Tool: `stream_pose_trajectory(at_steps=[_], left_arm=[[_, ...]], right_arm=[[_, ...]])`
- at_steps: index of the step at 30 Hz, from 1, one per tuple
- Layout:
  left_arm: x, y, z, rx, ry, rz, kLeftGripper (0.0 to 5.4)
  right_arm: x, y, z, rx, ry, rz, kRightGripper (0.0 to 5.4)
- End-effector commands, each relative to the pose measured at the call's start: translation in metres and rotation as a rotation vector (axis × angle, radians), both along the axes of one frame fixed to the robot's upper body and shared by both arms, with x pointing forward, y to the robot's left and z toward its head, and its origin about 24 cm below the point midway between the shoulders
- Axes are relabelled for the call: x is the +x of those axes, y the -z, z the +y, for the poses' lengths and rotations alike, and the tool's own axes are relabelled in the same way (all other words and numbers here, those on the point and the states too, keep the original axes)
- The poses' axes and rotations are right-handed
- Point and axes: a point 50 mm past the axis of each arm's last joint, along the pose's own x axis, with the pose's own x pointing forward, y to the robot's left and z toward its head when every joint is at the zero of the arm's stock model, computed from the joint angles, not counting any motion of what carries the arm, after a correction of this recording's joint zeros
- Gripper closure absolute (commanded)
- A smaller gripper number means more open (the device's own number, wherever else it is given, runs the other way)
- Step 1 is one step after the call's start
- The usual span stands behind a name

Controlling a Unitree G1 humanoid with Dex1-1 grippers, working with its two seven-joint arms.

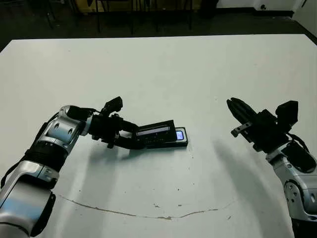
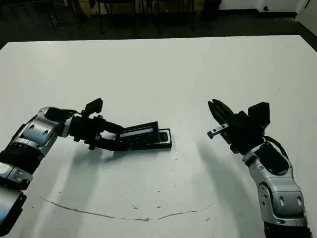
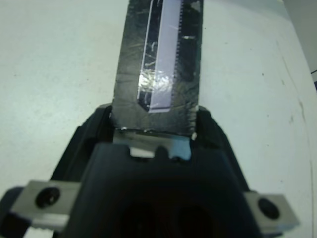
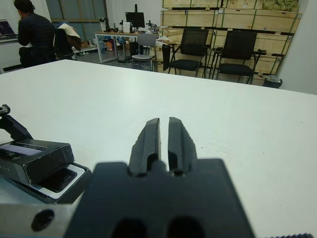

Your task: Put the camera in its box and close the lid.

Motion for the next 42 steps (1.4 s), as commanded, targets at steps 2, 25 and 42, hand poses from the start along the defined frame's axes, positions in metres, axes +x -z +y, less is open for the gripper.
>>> stream_pose_trajectory(at_steps=[2, 25, 42], left_arm=[[-0.005, 0.012, -0.002, 0.035, 0.016, 0.043, 2.72], [-0.005, 0.030, -0.033, 0.085, 0.046, 0.048, 2.72], [-0.004, 0.030, -0.055, 0.094, 0.076, 0.037, 2.72]], right_arm=[[-0.001, 0.006, -0.002, 0.006, 0.004, 0.026, 5.40], [-0.004, 0.006, -0.003, 0.029, 0.004, 0.040, 5.40], [-0.006, 0.006, -0.003, 0.029, 0.015, 0.049, 5.40]])
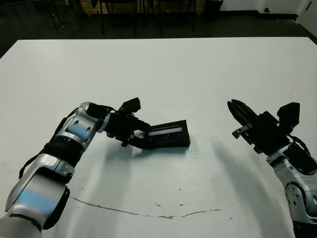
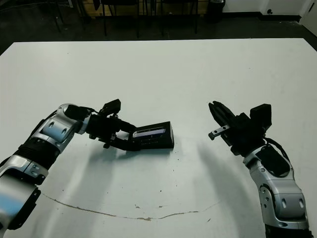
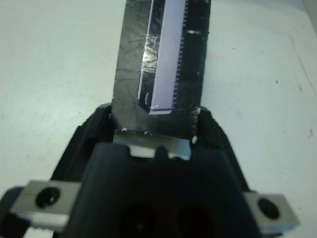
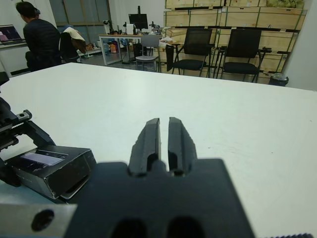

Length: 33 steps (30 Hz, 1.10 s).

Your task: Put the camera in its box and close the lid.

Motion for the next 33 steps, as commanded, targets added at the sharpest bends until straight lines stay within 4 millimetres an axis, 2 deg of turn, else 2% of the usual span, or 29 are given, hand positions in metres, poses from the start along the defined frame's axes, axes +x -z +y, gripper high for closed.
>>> stream_pose_trajectory(at_steps=[1, 8, 17, 24, 33], left_arm=[[-0.012, 0.026, -0.016, 0.046, 0.005, 0.074, 2.72], [-0.013, 0.026, -0.028, 0.049, -0.032, -0.021, 2.72], [-0.019, 0.016, -0.037, 0.129, 0.014, -0.162, 2.72], [-0.024, 0.007, -0.039, 0.202, 0.060, -0.178, 2.72], [-0.022, 0.009, -0.032, 0.264, 0.023, -0.144, 2.72]], right_arm=[[-0.002, 0.004, -0.002, -0.001, 0.014, 0.031, 5.40], [-0.002, 0.006, -0.003, 0.002, 0.008, 0.024, 5.40], [-0.003, 0.005, -0.002, -0.011, 0.018, 0.034, 5.40], [-0.003, 0.006, -0.002, -0.008, 0.007, 0.021, 5.40], [-0.004, 0.006, -0.002, -0.011, 0.016, 0.030, 5.40]])
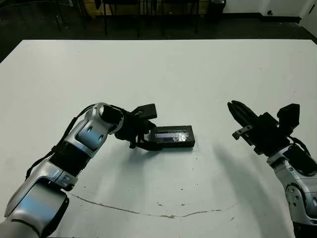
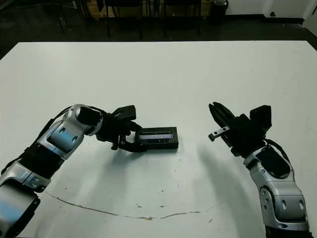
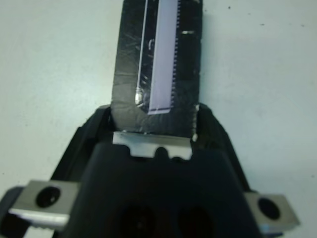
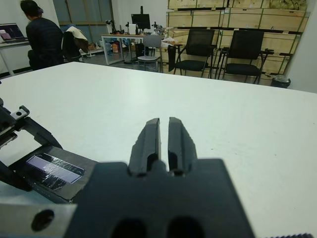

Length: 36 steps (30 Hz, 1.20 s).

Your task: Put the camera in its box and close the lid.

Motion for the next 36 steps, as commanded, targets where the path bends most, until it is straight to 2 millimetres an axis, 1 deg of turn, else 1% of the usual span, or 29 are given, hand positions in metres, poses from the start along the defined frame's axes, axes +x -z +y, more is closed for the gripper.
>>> stream_pose_trajectory(at_steps=[1, 4, 8, 15, 17, 20, 25, 31, 36], left_arm=[[-0.010, 0.024, -0.006, 0.054, -0.032, 0.078, 2.72], [-0.008, 0.025, -0.003, 0.051, -0.046, 0.070, 2.22], [-0.006, 0.026, 0.002, 0.065, -0.009, -0.001, 1.51], [-0.004, 0.030, 0.014, 0.066, -0.016, -0.019, 0.27], [-0.004, 0.030, 0.018, 0.060, -0.016, -0.026, 0.01], [-0.006, 0.030, 0.025, 0.054, -0.036, -0.020, 0.01], [-0.013, 0.022, 0.039, 0.039, -0.078, -0.021, 0.01], [-0.024, 0.011, 0.067, 0.016, -0.146, -0.038, 0.01], [-0.038, 0.000, 0.093, 0.024, -0.155, -0.085, 0.01]], right_arm=[[-0.002, 0.005, -0.001, 0.003, 0.006, 0.028, 5.40], [-0.002, 0.006, -0.002, 0.009, 0.004, 0.027, 5.40], [-0.002, 0.006, -0.001, -0.001, 0.006, 0.022, 5.40], [-0.003, 0.006, -0.001, 0.010, 0.010, 0.024, 5.40], [-0.003, 0.006, 0.000, 0.012, 0.011, 0.024, 5.40], [-0.003, 0.006, -0.001, 0.014, 0.004, 0.023, 5.40], [-0.002, 0.004, 0.000, -0.002, 0.007, 0.024, 5.40], [-0.001, 0.005, 0.001, 0.006, 0.000, 0.015, 5.40], [-0.001, 0.005, 0.001, 0.027, 0.000, 0.026, 5.40]])
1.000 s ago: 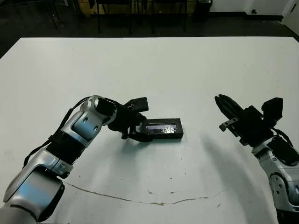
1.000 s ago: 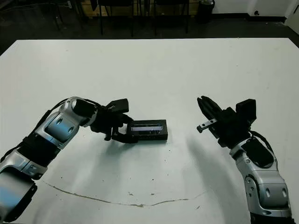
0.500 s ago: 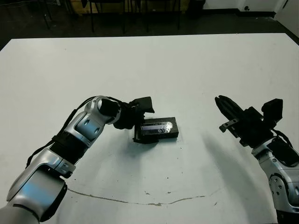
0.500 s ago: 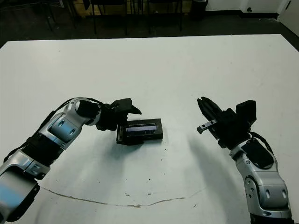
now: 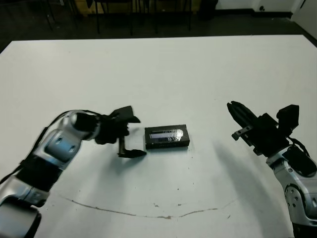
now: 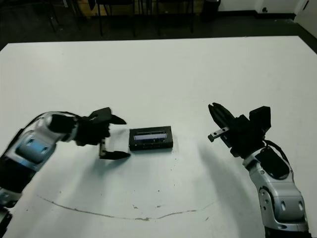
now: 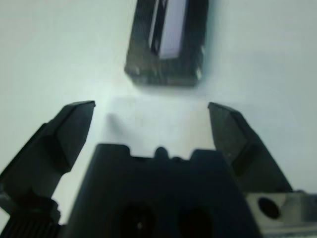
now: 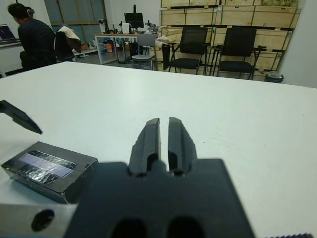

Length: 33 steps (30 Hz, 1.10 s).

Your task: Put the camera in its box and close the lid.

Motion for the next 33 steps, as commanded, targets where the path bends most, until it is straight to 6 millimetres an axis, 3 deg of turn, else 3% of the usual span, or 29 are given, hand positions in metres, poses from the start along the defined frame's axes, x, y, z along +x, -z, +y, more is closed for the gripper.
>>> stream_pose_trajectory(at_steps=[1, 8, 11, 16, 21, 28, 33], left_arm=[[-0.014, 0.005, 0.023, 0.044, -0.036, 0.030, 0.01], [-0.019, -0.015, 0.037, -0.026, -0.117, -0.011, 0.01], [-0.016, -0.021, 0.034, -0.093, -0.271, -0.089, 0.01], [-0.013, -0.019, -0.005, -0.485, -0.642, -0.279, 0.60], [-0.007, -0.025, -0.053, -0.729, -0.692, -0.287, 1.57], [-0.010, -0.024, -0.101, -0.702, -0.632, -0.258, 2.95], [-0.015, -0.009, -0.116, -0.597, -0.637, -0.197, 3.91]], right_arm=[[0.000, 0.004, 0.000, 0.016, 0.002, 0.022, 5.40], [0.002, 0.004, 0.000, 0.004, 0.001, 0.018, 5.40], [0.002, 0.005, 0.000, 0.007, -0.001, 0.017, 5.40], [0.001, 0.005, 0.001, -0.011, 0.005, 0.010, 5.40], [0.000, 0.005, 0.000, -0.015, 0.008, 0.006, 5.40], [-0.002, 0.006, 0.001, -0.014, 0.007, -0.004, 5.40], [-0.003, 0.006, 0.002, -0.014, 0.014, -0.006, 5.40]])
